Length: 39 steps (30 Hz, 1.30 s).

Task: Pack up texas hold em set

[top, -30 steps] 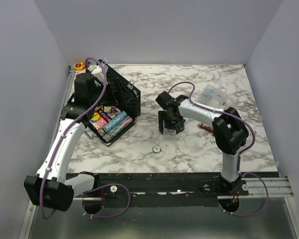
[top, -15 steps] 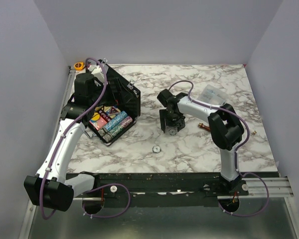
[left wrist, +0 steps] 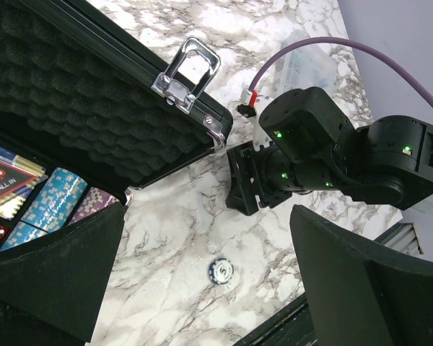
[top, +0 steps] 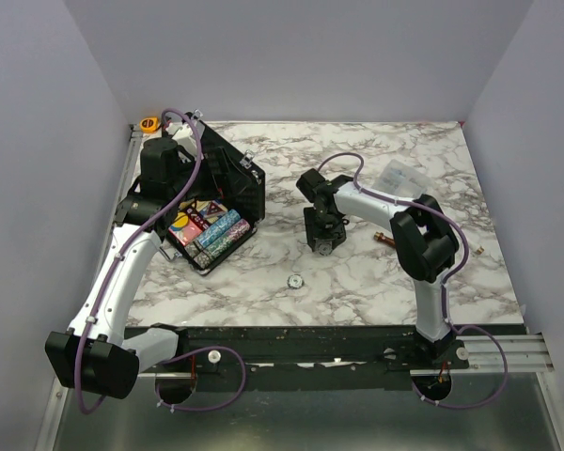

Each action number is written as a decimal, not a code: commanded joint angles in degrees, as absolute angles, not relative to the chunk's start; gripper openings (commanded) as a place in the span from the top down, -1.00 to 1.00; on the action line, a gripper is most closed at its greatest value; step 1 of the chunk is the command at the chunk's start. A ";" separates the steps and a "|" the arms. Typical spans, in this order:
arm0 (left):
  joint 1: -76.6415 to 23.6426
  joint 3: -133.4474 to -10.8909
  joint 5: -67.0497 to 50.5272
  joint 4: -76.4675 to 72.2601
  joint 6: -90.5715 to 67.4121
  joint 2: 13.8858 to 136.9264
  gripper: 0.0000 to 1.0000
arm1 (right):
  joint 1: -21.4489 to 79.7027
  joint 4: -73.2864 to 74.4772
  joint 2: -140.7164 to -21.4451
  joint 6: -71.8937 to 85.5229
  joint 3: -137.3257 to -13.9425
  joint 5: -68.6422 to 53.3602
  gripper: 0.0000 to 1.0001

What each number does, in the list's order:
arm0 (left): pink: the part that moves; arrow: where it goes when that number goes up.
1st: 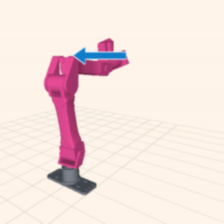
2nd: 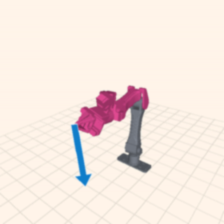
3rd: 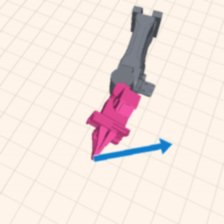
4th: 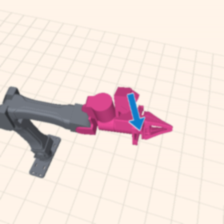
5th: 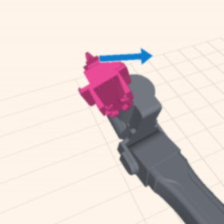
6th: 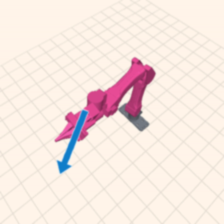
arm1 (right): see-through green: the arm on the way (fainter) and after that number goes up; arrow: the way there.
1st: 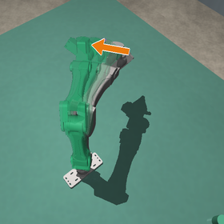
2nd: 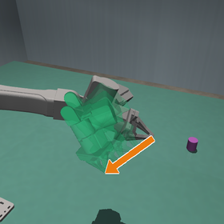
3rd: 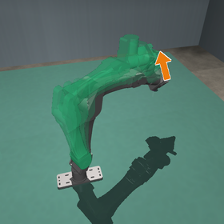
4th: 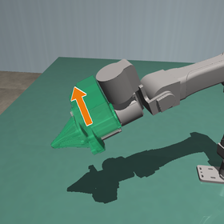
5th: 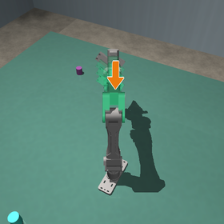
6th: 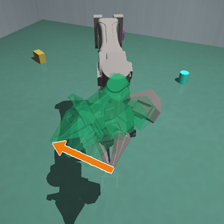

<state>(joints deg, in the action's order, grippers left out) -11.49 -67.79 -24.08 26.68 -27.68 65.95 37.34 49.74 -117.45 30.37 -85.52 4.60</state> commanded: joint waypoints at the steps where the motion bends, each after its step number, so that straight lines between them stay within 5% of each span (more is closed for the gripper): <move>1: -11.78 -67.76 -24.96 26.28 -27.55 65.64 -0.93 | 37.00 48.88 -119.64 30.33 -83.69 4.95 -0.15; 12: -11.78 -67.81 -24.79 26.25 -27.51 65.65 -0.93 | 36.99 49.65 -118.47 30.17 -83.82 5.79 0.18; 27: -11.86 -67.76 -24.70 26.36 -27.51 65.64 -0.93 | 38.33 50.11 -110.95 32.47 -82.47 1.63 0.25; 39: -11.91 -67.72 -24.70 26.37 -27.51 65.65 -0.93 | 48.56 49.64 -110.30 38.64 -82.25 -2.11 0.25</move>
<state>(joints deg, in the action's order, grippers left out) -11.49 -67.79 -24.08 26.68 -27.68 65.95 45.12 49.58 -111.53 35.31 -82.85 0.73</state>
